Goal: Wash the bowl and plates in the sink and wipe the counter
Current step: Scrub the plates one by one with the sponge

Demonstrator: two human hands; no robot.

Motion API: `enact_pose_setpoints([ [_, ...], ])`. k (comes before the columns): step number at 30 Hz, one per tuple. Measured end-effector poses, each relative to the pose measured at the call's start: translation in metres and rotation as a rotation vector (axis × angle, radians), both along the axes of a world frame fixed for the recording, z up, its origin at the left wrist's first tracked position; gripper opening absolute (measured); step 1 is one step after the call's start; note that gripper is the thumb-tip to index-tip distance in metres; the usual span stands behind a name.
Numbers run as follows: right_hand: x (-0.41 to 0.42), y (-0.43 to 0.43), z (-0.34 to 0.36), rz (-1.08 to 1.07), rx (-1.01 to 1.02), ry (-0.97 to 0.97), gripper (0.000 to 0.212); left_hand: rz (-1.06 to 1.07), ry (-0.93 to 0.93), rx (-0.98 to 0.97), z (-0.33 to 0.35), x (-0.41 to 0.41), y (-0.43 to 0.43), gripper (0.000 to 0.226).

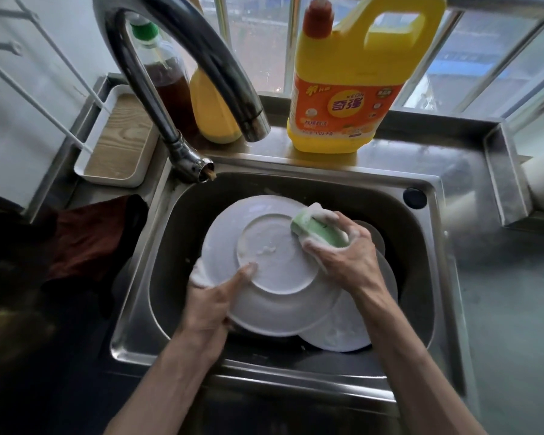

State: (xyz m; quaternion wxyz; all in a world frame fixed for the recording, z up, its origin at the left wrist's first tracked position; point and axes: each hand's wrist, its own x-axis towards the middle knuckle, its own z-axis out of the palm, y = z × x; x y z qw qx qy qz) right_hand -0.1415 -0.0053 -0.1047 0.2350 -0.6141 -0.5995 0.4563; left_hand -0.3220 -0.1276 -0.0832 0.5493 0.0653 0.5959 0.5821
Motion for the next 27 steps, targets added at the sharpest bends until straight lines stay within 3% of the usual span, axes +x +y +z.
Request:
enact_pose_setpoints([
  [6,-0.004,0.027,0.03,0.338,0.071,0.007,0.042,-0.307,-0.098,-0.028,0.007,-0.035,0.024,0.044],
  [9,-0.014,0.023,0.022,0.22,0.179,0.036,0.039,-0.262,-0.029,0.007,0.008,-0.036,0.035,0.046],
  [13,-0.016,-0.003,0.018,-0.006,0.298,-0.086,0.044,-0.083,0.004,0.033,0.012,-0.025,0.032,0.042],
  [17,-0.017,-0.036,0.014,-0.117,0.261,-0.181,0.039,0.017,0.045,0.028,0.008,-0.012,0.024,0.048],
  [19,-0.012,-0.045,0.013,-0.096,0.177,-0.194,0.032,0.067,0.096,0.044,0.008,-0.008,0.025,0.049],
  [23,0.004,-0.044,0.007,0.02,-0.315,-0.015,0.025,0.069,0.286,0.094,0.005,-0.008,0.026,0.046],
  [27,0.023,-0.029,-0.001,-0.305,-0.536,0.376,0.011,-0.118,0.718,0.108,0.007,-0.009,0.023,0.03],
])
